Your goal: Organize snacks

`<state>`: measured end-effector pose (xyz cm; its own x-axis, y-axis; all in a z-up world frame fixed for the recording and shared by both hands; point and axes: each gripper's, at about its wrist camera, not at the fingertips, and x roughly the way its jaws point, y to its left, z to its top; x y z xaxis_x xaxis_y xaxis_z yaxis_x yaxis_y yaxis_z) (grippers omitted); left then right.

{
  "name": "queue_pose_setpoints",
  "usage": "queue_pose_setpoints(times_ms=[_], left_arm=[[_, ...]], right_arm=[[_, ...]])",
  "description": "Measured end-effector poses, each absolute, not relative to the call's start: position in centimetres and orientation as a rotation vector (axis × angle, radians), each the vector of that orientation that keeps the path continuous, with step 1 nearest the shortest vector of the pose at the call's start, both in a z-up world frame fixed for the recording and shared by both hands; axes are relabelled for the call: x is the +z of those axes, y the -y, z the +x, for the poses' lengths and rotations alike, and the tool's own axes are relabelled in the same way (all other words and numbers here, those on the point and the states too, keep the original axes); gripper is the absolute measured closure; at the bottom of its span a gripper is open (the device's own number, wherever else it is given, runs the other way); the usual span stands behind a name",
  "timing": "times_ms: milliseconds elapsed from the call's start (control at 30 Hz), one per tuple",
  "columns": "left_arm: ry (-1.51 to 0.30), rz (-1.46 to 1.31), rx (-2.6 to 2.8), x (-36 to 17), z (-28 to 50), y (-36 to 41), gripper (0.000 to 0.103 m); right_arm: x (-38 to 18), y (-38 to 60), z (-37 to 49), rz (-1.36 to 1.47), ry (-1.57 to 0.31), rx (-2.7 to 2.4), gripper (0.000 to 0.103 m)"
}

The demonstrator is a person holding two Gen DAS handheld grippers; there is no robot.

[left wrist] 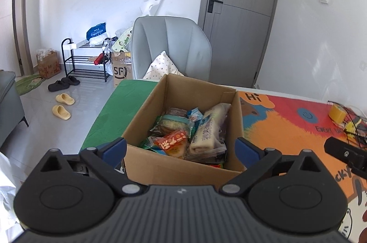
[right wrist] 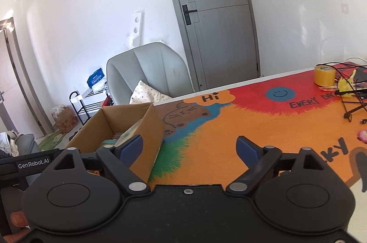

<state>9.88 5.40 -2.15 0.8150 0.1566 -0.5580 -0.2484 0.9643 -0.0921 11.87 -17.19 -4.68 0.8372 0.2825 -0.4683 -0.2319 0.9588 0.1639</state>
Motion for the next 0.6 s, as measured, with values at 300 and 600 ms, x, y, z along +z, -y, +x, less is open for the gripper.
queue_pose_setpoints(times_ms=[300,600], left_arm=[[-0.613,-0.063,0.167,-0.7,8.6,-3.1,0.002],[-0.607,-0.034,0.121,0.4,7.0,-1.9,0.002]], right_arm=[[-3.2,20.2,10.2,0.094,-0.5,0.246,0.0],[-1.8,21.7,8.8,0.074,-0.526,0.226,0.0]])
